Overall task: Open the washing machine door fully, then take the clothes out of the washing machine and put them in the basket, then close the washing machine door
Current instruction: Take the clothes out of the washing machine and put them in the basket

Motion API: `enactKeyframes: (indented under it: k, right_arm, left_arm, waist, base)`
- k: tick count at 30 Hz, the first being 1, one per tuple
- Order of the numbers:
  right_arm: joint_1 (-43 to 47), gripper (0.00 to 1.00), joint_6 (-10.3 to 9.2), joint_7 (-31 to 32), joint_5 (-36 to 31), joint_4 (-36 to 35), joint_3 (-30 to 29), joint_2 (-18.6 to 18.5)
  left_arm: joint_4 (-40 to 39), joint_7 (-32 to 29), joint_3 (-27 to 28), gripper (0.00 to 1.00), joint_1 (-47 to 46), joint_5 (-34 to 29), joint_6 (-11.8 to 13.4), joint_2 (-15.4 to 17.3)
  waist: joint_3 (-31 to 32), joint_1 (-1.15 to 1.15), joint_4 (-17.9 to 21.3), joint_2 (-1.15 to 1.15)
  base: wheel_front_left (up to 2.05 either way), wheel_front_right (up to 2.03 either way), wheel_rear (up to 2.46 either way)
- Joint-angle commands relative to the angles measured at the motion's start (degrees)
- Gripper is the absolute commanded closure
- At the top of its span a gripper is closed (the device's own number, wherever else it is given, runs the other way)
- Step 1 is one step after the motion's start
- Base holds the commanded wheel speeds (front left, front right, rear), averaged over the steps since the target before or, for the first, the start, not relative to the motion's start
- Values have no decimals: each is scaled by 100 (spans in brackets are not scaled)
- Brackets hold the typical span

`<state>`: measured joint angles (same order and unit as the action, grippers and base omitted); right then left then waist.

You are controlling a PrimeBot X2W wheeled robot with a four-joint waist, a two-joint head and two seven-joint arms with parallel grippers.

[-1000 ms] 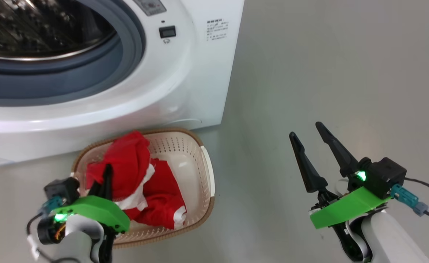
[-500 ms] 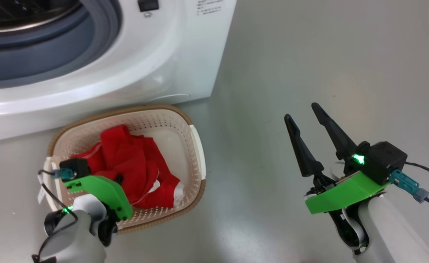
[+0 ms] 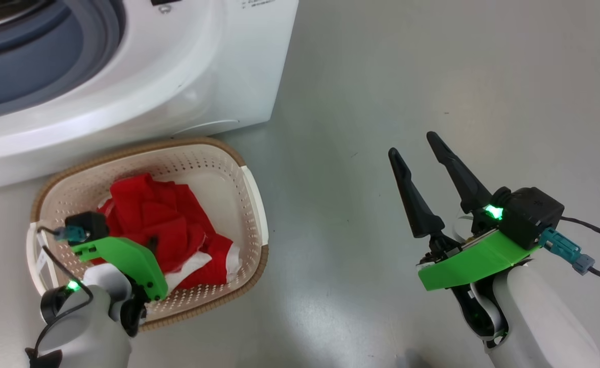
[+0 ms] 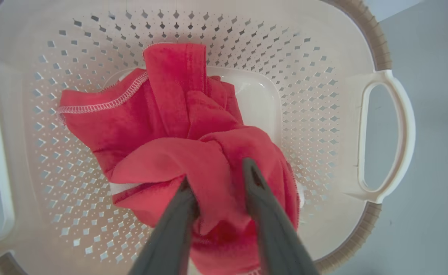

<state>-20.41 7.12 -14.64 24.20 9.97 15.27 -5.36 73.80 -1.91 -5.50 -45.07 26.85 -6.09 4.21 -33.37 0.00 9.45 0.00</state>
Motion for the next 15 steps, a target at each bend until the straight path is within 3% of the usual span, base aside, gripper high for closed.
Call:
enactKeyframes:
  k: [1, 10, 15]
  right_arm:
    - [40, 0, 36, -36, -16, -105, 53, 16]
    - [155, 0, 36, -36, -160, 28, -110, 7]
    - [250, 0, 36, -36, -188, 69, -161, -31]
  left_arm:
    - [-47, 200, 79, 0, 3, 13, -24, 162]
    - [-148, 1390, -18, 0, 198, 10, -93, 109]
    - [-350, 1630, -77, 0, 415, 5, -121, 111]
  waist:
    - [96, 0, -41, 0]
    - [647, 0, -206, 0]
    - [979, 0, -295, 0]
  base:
    - [0, 0, 0]
    - [0, 0, 0]
    - [0, 0, 0]
